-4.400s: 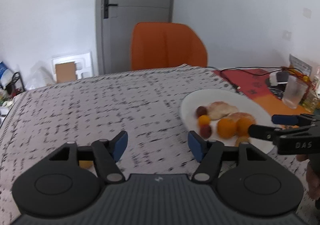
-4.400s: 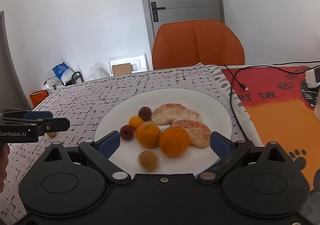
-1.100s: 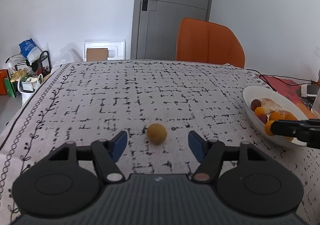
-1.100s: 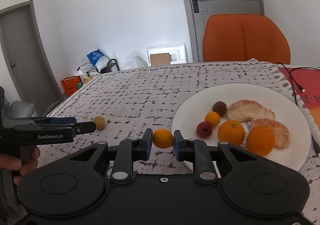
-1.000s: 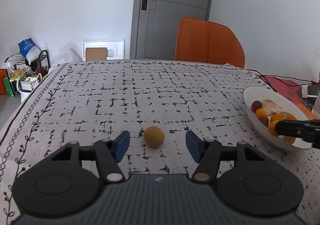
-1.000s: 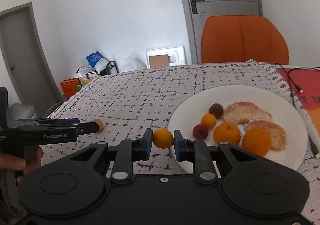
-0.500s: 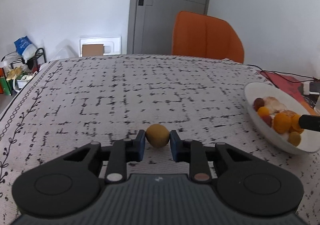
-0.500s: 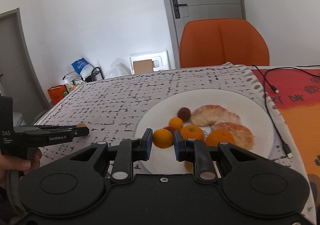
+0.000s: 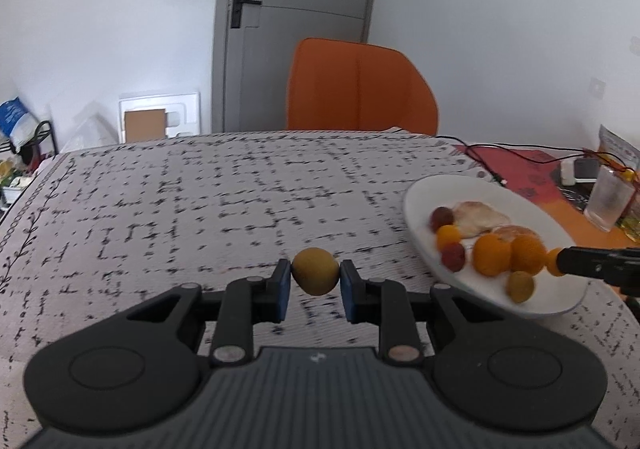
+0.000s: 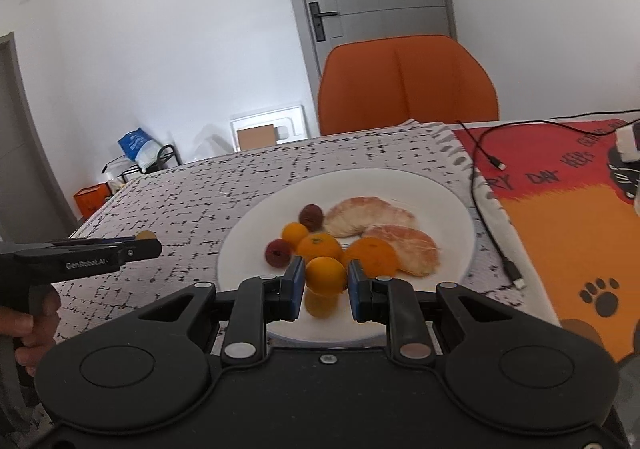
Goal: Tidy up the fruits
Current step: 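Lower the tangerine onto the plate and open the right tool while the left tool carries the yellow fruit, then lower the yellow fruit onto the plate and open the left tool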
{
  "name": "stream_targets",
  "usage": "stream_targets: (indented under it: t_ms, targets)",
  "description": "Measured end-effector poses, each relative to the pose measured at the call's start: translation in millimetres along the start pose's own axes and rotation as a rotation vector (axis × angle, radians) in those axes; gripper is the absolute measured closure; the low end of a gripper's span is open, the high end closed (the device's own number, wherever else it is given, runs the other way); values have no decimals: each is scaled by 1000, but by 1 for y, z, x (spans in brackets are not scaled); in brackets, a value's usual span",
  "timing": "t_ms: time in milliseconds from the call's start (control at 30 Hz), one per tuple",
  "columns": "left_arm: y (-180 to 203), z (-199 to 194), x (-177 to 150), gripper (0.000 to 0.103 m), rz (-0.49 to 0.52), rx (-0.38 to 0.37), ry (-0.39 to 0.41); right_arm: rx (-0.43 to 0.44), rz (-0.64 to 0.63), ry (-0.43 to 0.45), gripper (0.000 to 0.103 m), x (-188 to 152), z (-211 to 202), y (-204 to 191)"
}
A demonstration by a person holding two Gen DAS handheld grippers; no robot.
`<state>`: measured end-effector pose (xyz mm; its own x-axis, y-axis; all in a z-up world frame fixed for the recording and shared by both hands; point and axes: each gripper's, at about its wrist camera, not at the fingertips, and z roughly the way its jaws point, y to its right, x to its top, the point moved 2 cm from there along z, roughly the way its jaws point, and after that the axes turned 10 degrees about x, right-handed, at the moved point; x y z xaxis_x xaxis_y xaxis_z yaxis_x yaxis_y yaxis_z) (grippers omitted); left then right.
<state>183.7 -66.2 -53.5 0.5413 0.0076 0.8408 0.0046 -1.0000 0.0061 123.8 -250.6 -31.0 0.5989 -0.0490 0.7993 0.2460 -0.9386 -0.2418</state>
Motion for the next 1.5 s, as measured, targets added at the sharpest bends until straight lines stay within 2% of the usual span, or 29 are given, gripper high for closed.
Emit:
stream_targets:
  t_ms: [33, 267, 333, 867, 967, 1067, 1233, 1500]
  targets:
    - [3, -1, 1, 78, 5, -6, 3, -6, 5, 3, 72, 0, -1, 2]
    - [29, -8, 8, 78, 40, -61, 27, -21, 29, 7, 68, -5, -11, 15]
    - [36, -8, 9, 78, 52, -74, 29, -18, 32, 9, 64, -7, -13, 15]
    - [79, -14, 19, 78, 124, -172, 41, -9, 53, 20, 57, -7, -20, 21]
    - [81, -22, 22, 72, 120, -213, 53, -4, 54, 17, 55, -8, -19, 20]
    - [78, -26, 21, 71, 125, -189, 62, 6, 55, 12, 55, -9, -16, 17]
    - [58, -24, 17, 68, 94, -137, 24, 27, 44, 3, 50, -10, -10, 9]
    - [25, -33, 9, 55, 37, -55, 2, 46, 32, 1, 43, -10, -7, -6]
